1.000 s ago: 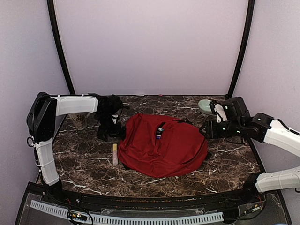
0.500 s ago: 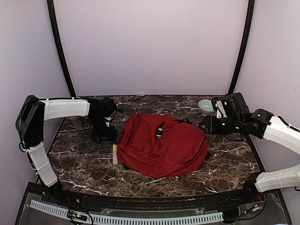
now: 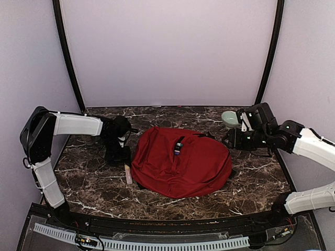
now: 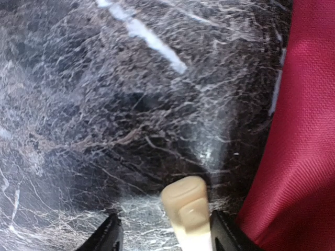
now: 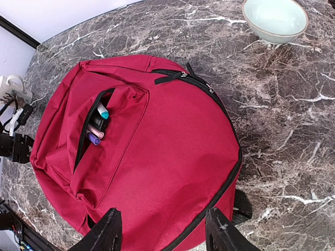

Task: Pack the student bag
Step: Pick up the pen at the center of the board.

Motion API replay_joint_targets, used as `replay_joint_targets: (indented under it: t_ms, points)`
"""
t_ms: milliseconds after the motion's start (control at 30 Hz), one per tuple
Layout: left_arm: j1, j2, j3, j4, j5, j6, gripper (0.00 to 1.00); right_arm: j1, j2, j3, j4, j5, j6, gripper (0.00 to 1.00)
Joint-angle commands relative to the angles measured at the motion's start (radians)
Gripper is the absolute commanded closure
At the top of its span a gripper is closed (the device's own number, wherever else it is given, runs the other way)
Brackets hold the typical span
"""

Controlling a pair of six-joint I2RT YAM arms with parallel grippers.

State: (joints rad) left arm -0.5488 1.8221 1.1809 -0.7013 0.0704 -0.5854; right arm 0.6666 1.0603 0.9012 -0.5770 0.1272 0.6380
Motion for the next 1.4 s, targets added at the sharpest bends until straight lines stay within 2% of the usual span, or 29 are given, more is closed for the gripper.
replay_joint_targets:
  t_ms: [0, 100, 267, 533, 767, 967, 1100, 1367]
  points:
    - [-0.003, 0.006, -0.021, 0.008, -0.01, -0.026, 0.44, -0.005, 0.018, 0.027, 0.008, -0.004, 0.006, 0.44]
    - [-0.003, 0.02, -0.03, 0.017, -0.006, -0.031, 0.49, -0.005, 0.031, 0.037, 0.006, -0.017, -0.001, 0.45]
    - [-0.003, 0.031, -0.07, 0.066, 0.018, -0.043, 0.51, -0.005, 0.024, 0.02, -0.007, -0.029, 0.008, 0.45]
    - [-0.003, -0.014, -0.056, 0.036, -0.04, -0.087, 0.75, -0.005, -0.02, -0.031, 0.023, -0.025, 0.017, 0.46]
    - [-0.003, -0.076, 0.0, -0.054, -0.102, -0.141, 0.86, -0.004, -0.076, -0.103, 0.08, -0.054, 0.022, 0.47]
    - [-0.003, -0.139, 0.033, -0.093, -0.099, -0.231, 0.99, -0.001, -0.125, -0.138, 0.149, -0.088, -0.053, 0.47]
    - [-0.004, -0.18, 0.037, -0.067, -0.067, -0.312, 1.0, 0.002, -0.151, -0.172, 0.227, -0.127, -0.122, 0.47]
    - [-0.017, -0.259, 0.053, 0.004, -0.052, -0.472, 1.0, 0.037, -0.165, -0.33, 0.566, -0.183, -0.195, 0.46]
